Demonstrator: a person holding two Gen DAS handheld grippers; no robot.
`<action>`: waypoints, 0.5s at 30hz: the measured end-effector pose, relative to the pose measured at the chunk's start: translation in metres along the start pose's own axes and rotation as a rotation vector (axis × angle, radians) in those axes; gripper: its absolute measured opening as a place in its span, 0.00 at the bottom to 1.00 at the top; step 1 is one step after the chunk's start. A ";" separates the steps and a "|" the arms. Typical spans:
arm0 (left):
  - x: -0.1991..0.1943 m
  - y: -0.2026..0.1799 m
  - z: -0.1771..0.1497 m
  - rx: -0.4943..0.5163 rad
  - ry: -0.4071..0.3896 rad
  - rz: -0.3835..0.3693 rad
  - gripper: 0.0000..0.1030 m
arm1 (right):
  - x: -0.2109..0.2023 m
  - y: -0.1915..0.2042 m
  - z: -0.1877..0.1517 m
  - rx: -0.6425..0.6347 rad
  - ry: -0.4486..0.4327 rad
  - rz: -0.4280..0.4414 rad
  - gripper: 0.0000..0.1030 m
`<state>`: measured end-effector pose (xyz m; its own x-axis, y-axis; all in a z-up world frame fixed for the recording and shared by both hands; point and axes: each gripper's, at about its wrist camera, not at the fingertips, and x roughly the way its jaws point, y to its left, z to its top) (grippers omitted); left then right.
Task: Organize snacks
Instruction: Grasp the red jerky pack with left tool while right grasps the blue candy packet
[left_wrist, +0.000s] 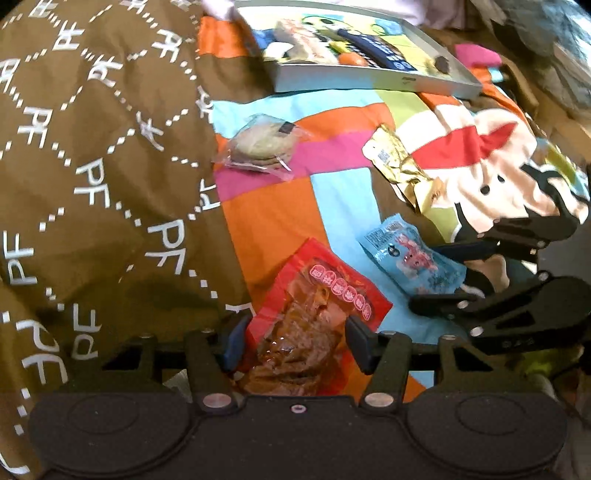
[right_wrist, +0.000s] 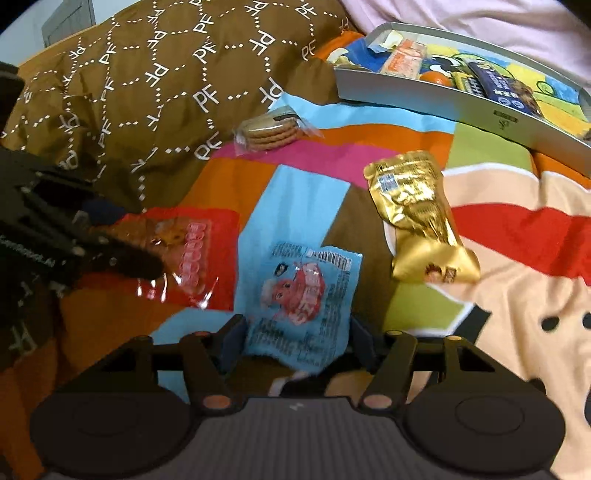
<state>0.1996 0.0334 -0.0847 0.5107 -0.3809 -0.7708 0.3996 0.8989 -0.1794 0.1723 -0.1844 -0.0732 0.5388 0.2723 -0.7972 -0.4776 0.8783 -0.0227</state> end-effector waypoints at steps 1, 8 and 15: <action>0.000 -0.002 -0.001 0.023 0.002 0.001 0.65 | -0.001 0.000 -0.001 0.005 -0.002 0.001 0.65; 0.004 -0.017 -0.006 0.243 0.034 0.019 0.77 | 0.006 0.002 0.000 0.020 -0.033 -0.024 0.79; 0.006 -0.025 -0.012 0.348 0.039 0.078 0.73 | 0.018 0.010 0.001 0.027 -0.049 -0.066 0.83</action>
<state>0.1837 0.0116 -0.0923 0.5230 -0.2996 -0.7979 0.5993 0.7949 0.0944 0.1781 -0.1703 -0.0869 0.6016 0.2321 -0.7643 -0.4216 0.9050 -0.0570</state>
